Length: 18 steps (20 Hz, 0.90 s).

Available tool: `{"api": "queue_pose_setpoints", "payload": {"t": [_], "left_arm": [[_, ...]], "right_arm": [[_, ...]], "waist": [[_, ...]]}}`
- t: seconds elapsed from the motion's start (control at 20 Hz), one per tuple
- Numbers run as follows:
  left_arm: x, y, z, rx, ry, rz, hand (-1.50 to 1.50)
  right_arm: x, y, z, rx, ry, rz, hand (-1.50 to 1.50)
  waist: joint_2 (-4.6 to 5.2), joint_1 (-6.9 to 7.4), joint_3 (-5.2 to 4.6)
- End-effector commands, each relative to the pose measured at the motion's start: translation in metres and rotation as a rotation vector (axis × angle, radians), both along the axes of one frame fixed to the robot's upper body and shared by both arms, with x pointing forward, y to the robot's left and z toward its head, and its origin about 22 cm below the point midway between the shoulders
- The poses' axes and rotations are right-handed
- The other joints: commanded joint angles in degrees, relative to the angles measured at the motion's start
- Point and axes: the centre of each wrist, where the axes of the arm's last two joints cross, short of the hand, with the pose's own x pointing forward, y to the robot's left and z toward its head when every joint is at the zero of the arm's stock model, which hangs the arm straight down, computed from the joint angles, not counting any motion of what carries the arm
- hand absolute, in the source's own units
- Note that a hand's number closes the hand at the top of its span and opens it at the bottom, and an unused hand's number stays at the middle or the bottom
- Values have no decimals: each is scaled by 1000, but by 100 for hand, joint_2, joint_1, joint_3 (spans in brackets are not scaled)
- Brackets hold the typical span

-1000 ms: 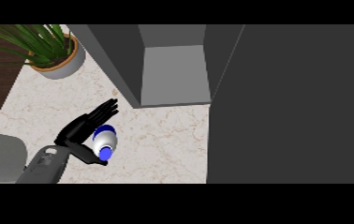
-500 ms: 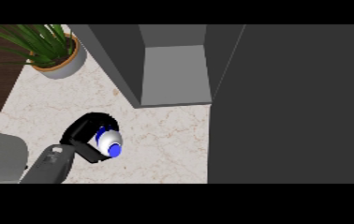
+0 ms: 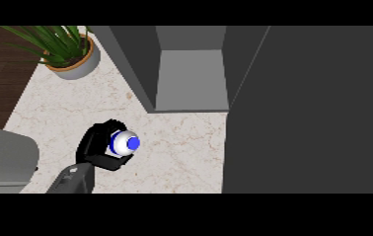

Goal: Pick up the bottled water, place it into the cabinet and close the cabinet

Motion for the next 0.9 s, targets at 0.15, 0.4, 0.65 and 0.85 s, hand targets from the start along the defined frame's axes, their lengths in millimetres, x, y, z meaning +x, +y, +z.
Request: {"api": "queue_pose_setpoints", "payload": {"t": [0.15, 0.4, 0.65, 0.85], "left_arm": [[-33, -56, -29, -91, -44, 265, 150], [-20, -71, -15, -143, -42, 181, 150], [9, -101, 15, -134, -27, 149, 150], [12, -118, 38, -119, -38, 126, 150]], "right_arm": [[-10, -4, 18, 1, 5, 6, -150], [-5, -5, 18, 12, 4, 21, -150], [-5, -7, 20, 10, 5, 11, -150], [-4, -7, 17, 49, -16, -19, -150]], "waist": [[-4, -15, -14], [-20, 27, -9], [-20, -16, -10], [-24, 32, -6]]}}
